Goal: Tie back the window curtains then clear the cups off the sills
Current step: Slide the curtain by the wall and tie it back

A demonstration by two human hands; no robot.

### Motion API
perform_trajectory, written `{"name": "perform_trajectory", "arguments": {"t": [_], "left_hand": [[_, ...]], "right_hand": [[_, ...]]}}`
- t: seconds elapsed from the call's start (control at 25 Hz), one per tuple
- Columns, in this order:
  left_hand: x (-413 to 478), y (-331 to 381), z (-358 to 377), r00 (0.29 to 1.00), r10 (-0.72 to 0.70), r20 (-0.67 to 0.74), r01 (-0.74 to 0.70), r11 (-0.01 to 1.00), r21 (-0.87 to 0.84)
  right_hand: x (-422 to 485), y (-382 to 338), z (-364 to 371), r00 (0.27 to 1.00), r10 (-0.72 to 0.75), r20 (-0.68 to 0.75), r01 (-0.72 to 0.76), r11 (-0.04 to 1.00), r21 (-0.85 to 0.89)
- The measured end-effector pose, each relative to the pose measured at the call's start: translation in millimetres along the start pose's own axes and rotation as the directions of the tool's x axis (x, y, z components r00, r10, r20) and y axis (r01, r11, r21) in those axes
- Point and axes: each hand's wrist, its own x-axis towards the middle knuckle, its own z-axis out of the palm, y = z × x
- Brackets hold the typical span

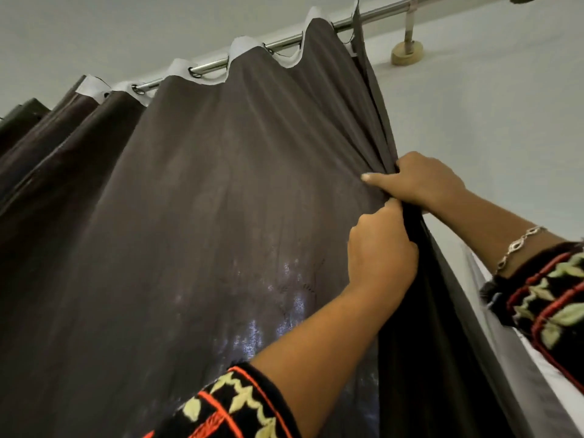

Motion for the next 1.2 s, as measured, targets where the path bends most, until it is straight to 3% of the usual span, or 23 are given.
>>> {"name": "perform_trajectory", "arguments": {"t": [0.12, 0.24, 0.4, 0.56, 0.72, 0.84, 1.2], "left_hand": [[-16.2, -10.6, -14.5, 1.000, -0.007, -0.006, 0.007, 1.000, 0.018], [-23.3, -46.7, -40.7, 0.984, -0.167, -0.063, 0.174, 0.976, 0.133], [-13.2, -120.9, -99.6, 0.881, -0.285, -0.378, 0.401, 0.874, 0.274], [0.4, -174.5, -147.9, 0.771, -0.484, -0.413, 0.606, 0.757, 0.245], [1.7, -211.4, -172.1, 0.706, -0.580, -0.406, 0.683, 0.709, 0.174], [0.3, -221.0, -175.8, 0.749, -0.565, -0.345, 0.642, 0.748, 0.169], [0.4, -167.2, -134.7, 0.933, -0.238, -0.268, 0.270, 0.959, 0.088]], "right_hand": [[-4.6, -17.2, 17.2, 0.999, -0.033, -0.018, 0.032, 0.999, -0.038], [-8.8, -26.2, 31.4, 0.999, -0.044, -0.017, 0.043, 0.999, -0.023], [-12.3, -35.1, 40.2, 1.000, 0.009, -0.008, -0.009, 1.000, 0.021], [-4.9, -46.9, 55.8, 0.999, 0.034, -0.033, -0.032, 0.998, 0.046], [-6.7, -57.2, 72.7, 0.993, 0.039, -0.113, -0.035, 0.999, 0.036], [-9.8, -61.8, 80.5, 0.989, 0.022, -0.143, -0.018, 0.999, 0.029], [-17.2, -57.8, 77.4, 0.983, -0.005, -0.183, 0.016, 0.998, 0.059]]}}
